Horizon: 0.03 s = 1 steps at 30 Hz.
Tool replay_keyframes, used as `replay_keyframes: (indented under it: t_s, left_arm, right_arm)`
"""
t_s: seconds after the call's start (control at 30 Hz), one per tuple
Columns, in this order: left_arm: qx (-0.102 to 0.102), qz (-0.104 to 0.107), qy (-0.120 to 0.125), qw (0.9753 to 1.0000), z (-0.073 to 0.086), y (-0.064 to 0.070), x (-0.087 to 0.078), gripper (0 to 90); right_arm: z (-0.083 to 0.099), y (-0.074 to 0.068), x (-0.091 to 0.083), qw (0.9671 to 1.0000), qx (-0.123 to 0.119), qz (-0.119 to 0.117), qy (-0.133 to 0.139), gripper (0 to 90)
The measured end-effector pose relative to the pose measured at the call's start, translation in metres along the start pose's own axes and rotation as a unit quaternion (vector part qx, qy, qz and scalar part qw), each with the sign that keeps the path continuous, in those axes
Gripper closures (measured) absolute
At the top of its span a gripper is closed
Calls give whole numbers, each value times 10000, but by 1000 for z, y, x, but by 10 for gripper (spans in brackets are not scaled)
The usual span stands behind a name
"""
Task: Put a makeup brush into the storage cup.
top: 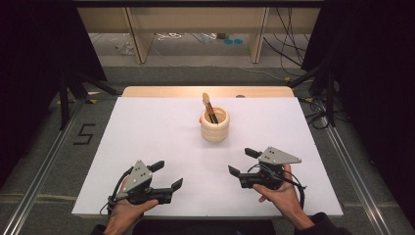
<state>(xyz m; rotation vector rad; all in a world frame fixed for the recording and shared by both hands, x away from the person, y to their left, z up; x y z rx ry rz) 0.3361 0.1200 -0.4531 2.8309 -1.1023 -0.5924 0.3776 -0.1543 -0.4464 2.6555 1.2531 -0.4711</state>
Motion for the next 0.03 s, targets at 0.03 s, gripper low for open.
replay_keyframes:
  t_s: [0.03]
  left_arm:
    - [-26, -5, -3, 10000, 0, 0, 0, 160]
  right_arm:
    - [0, 0, 1, 10000, 12, -9, 30, 165]
Point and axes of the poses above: each handheld gripper's, and its own axes: x roughly forward along the jaws, z roughly out of its underside, y roughly to its right, the point moved 6 cm from there along x, roughly forward along the jaws, and after that the axes turned 6 degrees about -x, right-handed, at the moved point
